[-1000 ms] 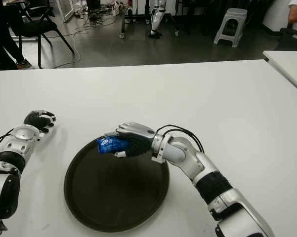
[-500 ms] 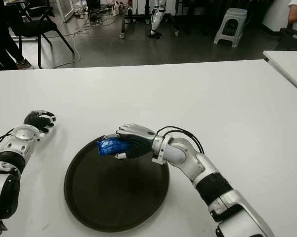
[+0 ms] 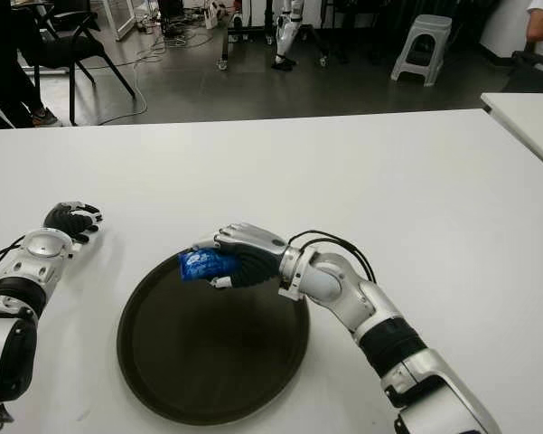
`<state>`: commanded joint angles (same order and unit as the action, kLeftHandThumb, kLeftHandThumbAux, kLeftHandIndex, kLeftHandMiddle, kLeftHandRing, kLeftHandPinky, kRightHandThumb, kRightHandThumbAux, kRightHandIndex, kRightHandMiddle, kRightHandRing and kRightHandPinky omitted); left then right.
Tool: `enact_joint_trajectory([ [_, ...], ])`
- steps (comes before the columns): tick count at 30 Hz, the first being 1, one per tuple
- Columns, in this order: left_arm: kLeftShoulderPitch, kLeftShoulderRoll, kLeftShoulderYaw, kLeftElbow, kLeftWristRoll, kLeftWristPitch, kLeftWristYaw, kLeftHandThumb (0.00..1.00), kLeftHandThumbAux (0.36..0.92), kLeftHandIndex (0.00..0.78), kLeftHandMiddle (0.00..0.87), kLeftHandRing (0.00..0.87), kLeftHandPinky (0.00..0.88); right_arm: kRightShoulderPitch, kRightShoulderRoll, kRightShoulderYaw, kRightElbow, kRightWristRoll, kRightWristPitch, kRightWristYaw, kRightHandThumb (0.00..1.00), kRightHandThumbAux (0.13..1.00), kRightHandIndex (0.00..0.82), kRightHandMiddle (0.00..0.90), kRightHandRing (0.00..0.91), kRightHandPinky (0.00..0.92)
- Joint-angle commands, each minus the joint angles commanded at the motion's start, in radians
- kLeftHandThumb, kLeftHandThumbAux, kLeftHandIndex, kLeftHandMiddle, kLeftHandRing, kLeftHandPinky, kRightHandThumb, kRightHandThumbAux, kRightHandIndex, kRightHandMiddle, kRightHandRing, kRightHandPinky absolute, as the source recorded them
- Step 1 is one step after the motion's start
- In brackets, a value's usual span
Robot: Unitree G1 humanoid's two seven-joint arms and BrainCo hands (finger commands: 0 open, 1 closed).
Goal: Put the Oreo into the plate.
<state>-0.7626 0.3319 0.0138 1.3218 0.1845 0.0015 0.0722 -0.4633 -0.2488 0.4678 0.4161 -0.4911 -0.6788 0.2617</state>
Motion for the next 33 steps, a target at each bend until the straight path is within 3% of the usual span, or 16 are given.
enact_joint_trajectory([
  [2, 0.001, 0.000, -0.002, 0.000, 0.001, -0.002, 0.000, 0.673, 0.727, 0.398, 0.120, 0.146, 0.161, -0.001, -0.002, 0.001, -0.001, 0.000, 0.003, 0.004, 0.778, 0.699, 0.405, 0.443, 0.500, 0.478],
  [3, 0.002, 0.000, -0.002, 0.000, 0.001, -0.004, 0.001, 0.673, 0.727, 0.397, 0.120, 0.146, 0.159, -0.001, -0.005, 0.002, -0.002, 0.005, 0.007, 0.016, 0.757, 0.704, 0.405, 0.421, 0.467, 0.447],
  [4, 0.002, 0.000, -0.003, 0.000, 0.001, -0.005, 0.002, 0.673, 0.728, 0.397, 0.122, 0.148, 0.160, -0.002, -0.006, 0.004, -0.003, 0.008, 0.010, 0.025, 0.539, 0.678, 0.286, 0.324, 0.347, 0.314],
  [5, 0.002, 0.000, -0.003, -0.001, 0.001, -0.005, 0.002, 0.672, 0.728, 0.397, 0.124, 0.149, 0.161, -0.003, -0.007, 0.006, -0.002, 0.015, 0.014, 0.038, 0.394, 0.663, 0.209, 0.262, 0.269, 0.227],
  [8, 0.002, 0.001, -0.004, -0.001, 0.002, -0.005, 0.003, 0.671, 0.728, 0.397, 0.124, 0.151, 0.165, -0.005, -0.005, 0.012, 0.001, 0.035, 0.018, 0.073, 0.158, 0.609, 0.077, 0.126, 0.116, 0.089],
  [11, 0.002, 0.000, -0.004, 0.000, 0.003, -0.005, 0.004, 0.671, 0.729, 0.397, 0.121, 0.151, 0.165, -0.006, -0.001, 0.012, 0.003, 0.048, 0.017, 0.094, 0.058, 0.575, 0.025, 0.058, 0.044, 0.034],
  [21, 0.002, 0.000, -0.003, 0.000, 0.002, -0.004, 0.004, 0.669, 0.728, 0.397, 0.116, 0.144, 0.163, -0.019, 0.006, 0.013, 0.034, 0.049, -0.004, 0.114, 0.001, 0.458, 0.000, 0.001, 0.000, 0.000],
  [33, 0.004, 0.002, 0.002, 0.001, -0.002, -0.007, 0.004, 0.669, 0.728, 0.397, 0.141, 0.172, 0.193, -0.032, 0.015, 0.017, 0.061, 0.032, -0.013, 0.099, 0.000, 0.459, 0.000, 0.000, 0.000, 0.000],
])
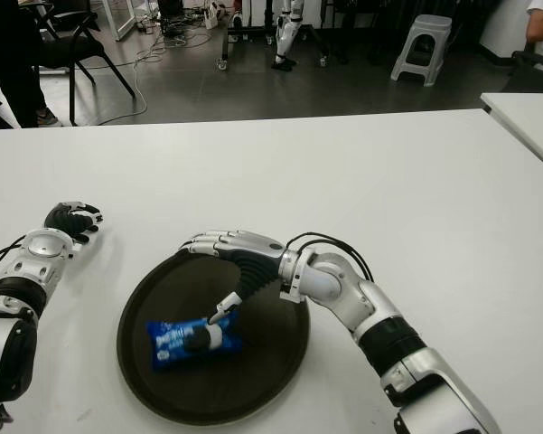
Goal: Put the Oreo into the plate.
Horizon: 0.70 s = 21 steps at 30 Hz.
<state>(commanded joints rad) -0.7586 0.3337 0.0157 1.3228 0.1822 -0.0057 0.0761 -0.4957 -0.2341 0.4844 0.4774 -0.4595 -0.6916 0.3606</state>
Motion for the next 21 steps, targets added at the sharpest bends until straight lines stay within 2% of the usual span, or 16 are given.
enact_joint_trajectory([
  [21, 0.000, 0.001, -0.001, -0.002, -0.001, -0.002, -0.007, 0.672, 0.729, 0.397, 0.118, 0.146, 0.150, -0.017, 0.005, 0.005, 0.035, 0.006, -0.015, 0.003, 0.000, 0.496, 0.000, 0.000, 0.000, 0.000],
])
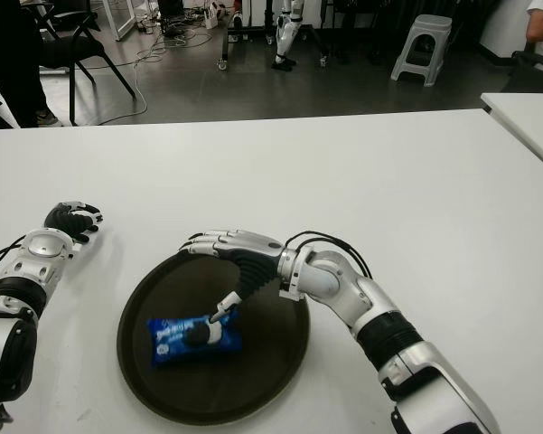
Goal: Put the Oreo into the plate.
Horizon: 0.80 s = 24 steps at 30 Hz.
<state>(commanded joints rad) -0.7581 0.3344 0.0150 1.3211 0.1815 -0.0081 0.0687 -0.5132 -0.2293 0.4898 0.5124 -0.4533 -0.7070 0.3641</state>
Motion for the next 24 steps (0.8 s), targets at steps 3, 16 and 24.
enact_joint_trajectory([
  [3, 0.000, -0.001, 0.000, 0.000, 0.001, 0.000, 0.001, 0.670, 0.730, 0.397, 0.114, 0.133, 0.134, -0.002, 0.001, 0.000, 0.002, -0.001, 0.001, -0.001, 0.000, 0.505, 0.000, 0.000, 0.000, 0.000],
  [16, 0.002, -0.001, -0.005, 0.001, 0.006, -0.003, 0.006, 0.669, 0.729, 0.397, 0.115, 0.140, 0.158, -0.076, -0.018, -0.030, 0.104, -0.055, 0.014, -0.091, 0.000, 0.505, 0.000, 0.000, 0.000, 0.000],
  [24, 0.000, -0.002, -0.002, 0.001, 0.002, 0.000, 0.008, 0.669, 0.728, 0.397, 0.125, 0.151, 0.168, -0.161, -0.039, -0.089, 0.259, -0.079, 0.039, -0.250, 0.019, 0.545, 0.000, 0.000, 0.000, 0.000],
])
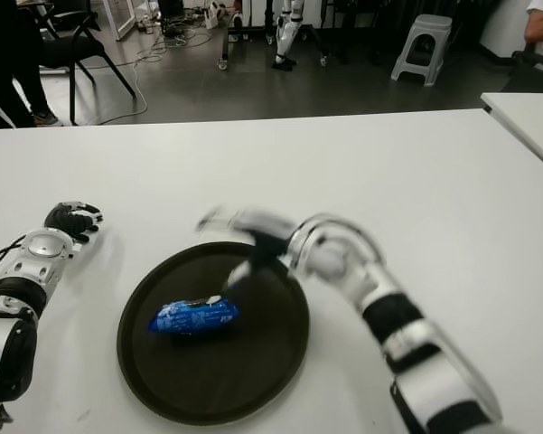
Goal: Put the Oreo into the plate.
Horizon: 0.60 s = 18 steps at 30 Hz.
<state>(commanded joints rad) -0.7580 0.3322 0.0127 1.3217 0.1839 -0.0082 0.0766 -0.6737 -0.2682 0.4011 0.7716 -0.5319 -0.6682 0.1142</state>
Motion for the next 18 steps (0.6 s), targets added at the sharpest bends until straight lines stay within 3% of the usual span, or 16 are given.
enact_joint_trajectory([
  [5, -0.001, -0.002, 0.015, 0.001, -0.014, -0.002, -0.012, 0.670, 0.729, 0.397, 0.121, 0.158, 0.186, -0.081, -0.017, -0.074, 0.218, 0.024, 0.060, -0.186, 0.014, 0.587, 0.000, 0.000, 0.000, 0.000],
  [13, 0.000, -0.001, 0.011, 0.002, -0.009, -0.004, -0.013, 0.670, 0.730, 0.397, 0.120, 0.156, 0.180, -0.150, -0.012, -0.176, 0.408, 0.108, 0.062, -0.310, 0.024, 0.631, 0.000, 0.000, 0.000, 0.000],
  [14, -0.001, -0.001, 0.009, 0.002, -0.006, -0.001, -0.012, 0.670, 0.730, 0.397, 0.120, 0.156, 0.179, -0.159, -0.011, -0.212, 0.433, 0.140, 0.070, -0.334, 0.022, 0.639, 0.000, 0.000, 0.000, 0.000],
  [18, -0.001, 0.000, 0.007, 0.002, -0.005, 0.003, -0.013, 0.669, 0.731, 0.397, 0.136, 0.167, 0.183, -0.171, -0.008, -0.275, 0.483, 0.191, 0.078, -0.395, 0.009, 0.665, 0.000, 0.000, 0.000, 0.000],
])
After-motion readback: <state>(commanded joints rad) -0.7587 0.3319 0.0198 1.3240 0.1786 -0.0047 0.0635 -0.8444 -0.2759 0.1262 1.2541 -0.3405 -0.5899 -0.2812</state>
